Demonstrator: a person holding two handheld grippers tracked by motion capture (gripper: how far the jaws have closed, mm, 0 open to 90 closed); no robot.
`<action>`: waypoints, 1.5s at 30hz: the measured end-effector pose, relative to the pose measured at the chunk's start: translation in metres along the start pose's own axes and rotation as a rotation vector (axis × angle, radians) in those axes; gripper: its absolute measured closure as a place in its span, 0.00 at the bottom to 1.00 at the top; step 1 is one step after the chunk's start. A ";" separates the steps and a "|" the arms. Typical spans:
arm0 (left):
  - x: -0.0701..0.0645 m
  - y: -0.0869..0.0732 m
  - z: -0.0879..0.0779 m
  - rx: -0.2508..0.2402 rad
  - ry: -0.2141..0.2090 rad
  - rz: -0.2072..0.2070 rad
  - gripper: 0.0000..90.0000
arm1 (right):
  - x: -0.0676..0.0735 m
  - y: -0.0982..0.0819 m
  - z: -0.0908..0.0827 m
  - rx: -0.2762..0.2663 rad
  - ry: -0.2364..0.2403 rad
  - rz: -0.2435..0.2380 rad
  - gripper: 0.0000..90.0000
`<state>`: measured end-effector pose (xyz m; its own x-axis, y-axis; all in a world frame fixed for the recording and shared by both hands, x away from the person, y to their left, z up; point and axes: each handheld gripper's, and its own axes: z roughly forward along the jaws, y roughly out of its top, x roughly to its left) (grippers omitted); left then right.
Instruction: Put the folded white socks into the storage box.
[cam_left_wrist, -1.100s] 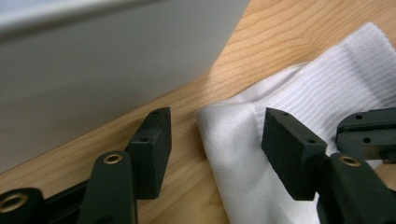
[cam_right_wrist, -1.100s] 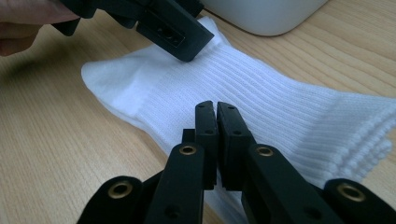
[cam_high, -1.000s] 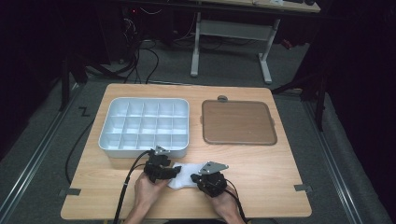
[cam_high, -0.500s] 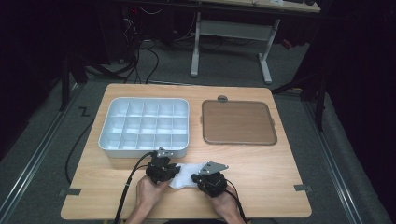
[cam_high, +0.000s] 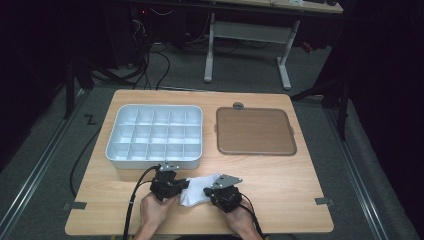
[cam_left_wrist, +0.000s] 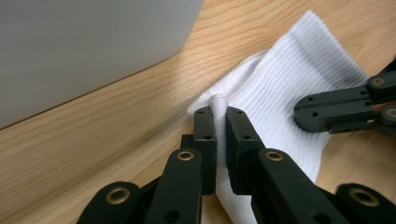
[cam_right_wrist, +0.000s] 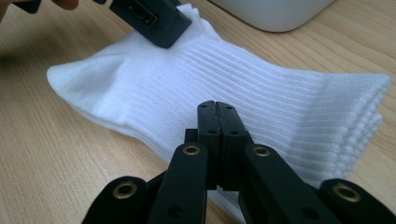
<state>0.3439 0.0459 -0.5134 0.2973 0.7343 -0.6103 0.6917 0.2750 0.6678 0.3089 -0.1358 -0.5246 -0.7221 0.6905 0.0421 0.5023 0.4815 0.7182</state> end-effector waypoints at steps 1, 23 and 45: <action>0.000 0.000 0.000 0.000 0.000 0.000 0.94 | 0.000 0.000 0.000 0.000 0.000 0.000 1.00; 0.003 0.001 -0.017 -0.008 0.026 -0.017 0.94 | -0.016 0.010 -0.028 -0.083 -0.075 0.070 0.78; -0.002 0.010 -0.031 -0.043 -0.008 -0.045 0.94 | -0.013 0.002 -0.003 0.004 -0.049 0.073 0.72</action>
<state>0.3297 0.0664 -0.4917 0.2720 0.7154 -0.6436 0.6759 0.3341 0.6569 0.3181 -0.1454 -0.5221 -0.6591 0.7497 0.0602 0.5551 0.4309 0.7114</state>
